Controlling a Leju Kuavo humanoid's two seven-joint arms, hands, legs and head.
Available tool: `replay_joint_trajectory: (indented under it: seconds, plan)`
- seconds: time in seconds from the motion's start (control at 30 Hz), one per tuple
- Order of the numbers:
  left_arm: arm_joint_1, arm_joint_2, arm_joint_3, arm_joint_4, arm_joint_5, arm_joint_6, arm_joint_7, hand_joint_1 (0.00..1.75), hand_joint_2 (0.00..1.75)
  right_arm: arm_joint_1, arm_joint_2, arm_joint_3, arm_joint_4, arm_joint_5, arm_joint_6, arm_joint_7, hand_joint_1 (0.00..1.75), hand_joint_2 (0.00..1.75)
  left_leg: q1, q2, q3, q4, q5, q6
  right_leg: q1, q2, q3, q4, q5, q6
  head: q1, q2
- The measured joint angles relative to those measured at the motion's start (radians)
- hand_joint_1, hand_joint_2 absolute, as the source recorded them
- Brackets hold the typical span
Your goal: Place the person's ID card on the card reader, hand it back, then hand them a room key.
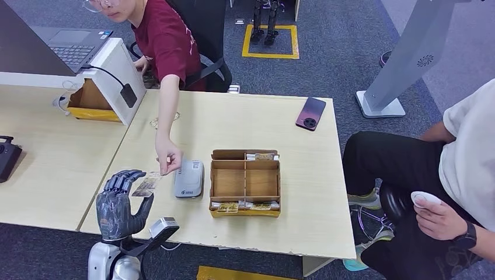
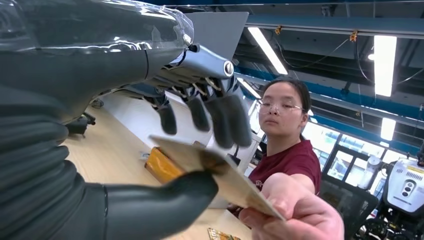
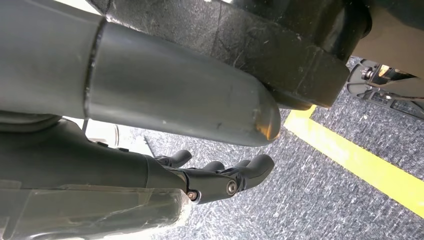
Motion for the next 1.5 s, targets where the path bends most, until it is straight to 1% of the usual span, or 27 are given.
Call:
replay_joint_trajectory:
  seconds: [0.17,0.33,0.43,0.5,0.6,0.67,0.77,0.9,1.1,1.3,1.5]
  plan:
    - [-0.017,0.010,0.000,0.030,0.029,0.000,0.000,1.75,1.75,0.003,-0.003,0.000,-0.001,0.000,0.001,-0.011,0.00,0.00,0.000,0.000,0.000,0.000,0.000,0.000,0.000,0.000,0.000,0.000,0.000,0.000,0.000,0.000]
    - [-0.010,0.009,-0.004,0.039,0.033,0.000,0.000,1.75,1.75,0.002,-0.003,0.000,-0.001,0.000,0.000,-0.007,0.00,0.00,0.000,0.000,0.000,0.000,0.000,0.000,0.000,0.000,0.000,0.000,0.000,0.000,-0.001,0.000]
    - [-0.009,0.009,-0.009,0.047,0.074,0.000,0.000,1.75,1.75,0.002,-0.003,0.000,-0.001,-0.003,0.000,-0.008,0.00,0.00,0.000,0.000,0.000,0.000,0.000,0.000,0.000,0.000,0.000,0.000,0.000,0.000,-0.001,0.000]
    - [-0.010,0.008,-0.015,0.062,0.135,0.000,0.000,1.75,1.75,0.002,-0.003,0.000,-0.001,-0.010,-0.002,-0.010,0.00,0.00,0.000,0.000,0.000,0.000,0.000,0.000,0.000,0.000,0.000,0.000,0.000,0.000,-0.001,0.000]
    - [-0.023,0.008,-0.045,0.124,0.303,0.000,0.013,1.75,1.75,0.004,-0.002,0.000,-0.001,-0.021,-0.009,-0.015,0.00,0.00,-0.001,0.000,0.000,0.000,0.000,0.000,0.000,0.000,0.000,0.000,0.000,0.000,-0.001,0.000]
    - [-0.031,0.011,-0.084,0.172,0.412,0.000,0.051,1.75,1.75,0.007,-0.002,-0.001,-0.001,-0.029,-0.016,-0.021,0.00,0.00,-0.001,0.000,0.000,0.000,0.000,0.000,0.000,0.000,0.000,0.000,0.000,0.000,-0.001,0.000]
    - [-0.034,0.022,-0.158,0.204,0.488,-0.002,0.110,1.75,1.75,0.014,-0.002,-0.003,-0.001,-0.034,-0.023,-0.026,0.00,0.00,-0.001,0.000,0.000,0.001,0.000,0.000,0.000,0.000,0.000,0.000,0.000,0.000,-0.001,0.000]
    - [-0.039,0.042,-0.230,0.227,0.511,0.000,0.145,1.75,1.75,0.016,-0.002,-0.003,-0.001,-0.032,-0.022,-0.025,0.00,0.00,-0.001,0.000,0.000,0.001,0.000,0.000,0.000,0.000,0.000,0.000,0.000,0.000,-0.001,0.000]
    - [-0.060,0.063,-0.279,0.273,0.552,0.000,0.189,1.75,1.75,0.017,-0.002,-0.004,-0.001,-0.031,-0.021,-0.015,0.00,0.00,-0.001,0.000,0.000,0.001,0.000,0.000,0.000,0.000,0.000,0.000,0.000,0.000,-0.001,0.000]
    - [-0.090,0.068,-0.297,0.311,0.589,0.001,0.224,1.75,1.75,0.021,-0.002,-0.010,-0.001,-0.030,-0.023,-0.010,0.00,0.00,-0.001,0.000,0.000,0.001,0.000,0.000,0.000,0.000,0.000,0.000,0.000,0.000,-0.001,0.000]
    - [-0.135,0.065,-0.288,0.354,0.543,0.001,0.261,1.75,1.75,0.021,-0.002,-0.018,-0.001,-0.027,-0.023,-0.001,0.00,0.00,-0.001,0.000,0.000,0.001,0.000,0.000,0.000,0.000,0.000,0.000,0.000,0.000,-0.001,0.000]
